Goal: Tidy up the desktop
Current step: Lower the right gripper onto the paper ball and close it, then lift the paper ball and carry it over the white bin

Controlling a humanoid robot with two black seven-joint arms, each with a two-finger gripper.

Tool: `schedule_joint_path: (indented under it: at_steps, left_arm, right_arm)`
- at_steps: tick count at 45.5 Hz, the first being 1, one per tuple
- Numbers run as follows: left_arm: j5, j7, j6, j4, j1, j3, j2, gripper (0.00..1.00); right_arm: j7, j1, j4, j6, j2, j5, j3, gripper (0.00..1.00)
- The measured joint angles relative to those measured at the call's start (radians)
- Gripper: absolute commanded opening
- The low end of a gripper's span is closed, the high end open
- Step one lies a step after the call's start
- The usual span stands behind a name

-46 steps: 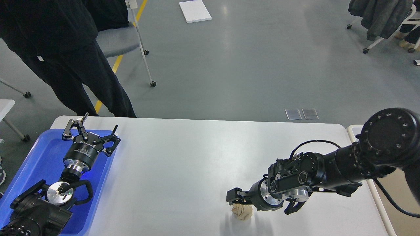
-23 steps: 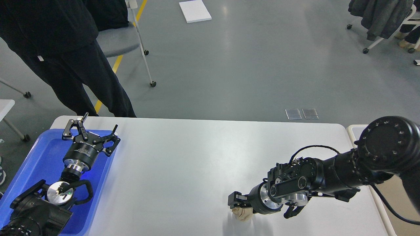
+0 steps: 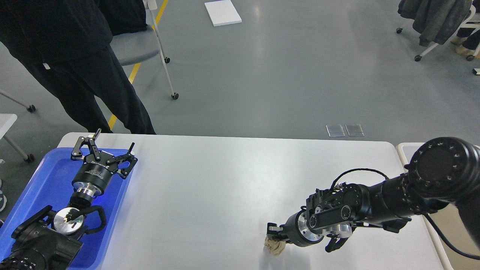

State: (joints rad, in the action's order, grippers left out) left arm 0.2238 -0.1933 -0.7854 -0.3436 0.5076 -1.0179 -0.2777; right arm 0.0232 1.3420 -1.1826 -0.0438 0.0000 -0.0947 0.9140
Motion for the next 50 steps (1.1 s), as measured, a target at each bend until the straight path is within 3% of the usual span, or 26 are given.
schedule_joint_path:
  at_steps: [12,26,50]
  left_arm:
    - [0.000,0.000,0.000,0.000,0.000,0.000,0.000,1.00]
    - [-0.001,0.000,0.000,0.000,-0.001,0.000,0.000,1.00]
    - [0.000,0.001,0.000,0.000,-0.001,-0.001,0.000,1.00]
  right_arm:
    - [-0.001,0.097,-0.093,0.008,0.000,0.000,0.037,0.00]
    - [-0.003,0.339,-0.282,0.054,0.000,0.000,0.109,0.00]
    - [-0.002,0.862,-0.430,0.432,-0.127,-0.018,0.246,0.00]
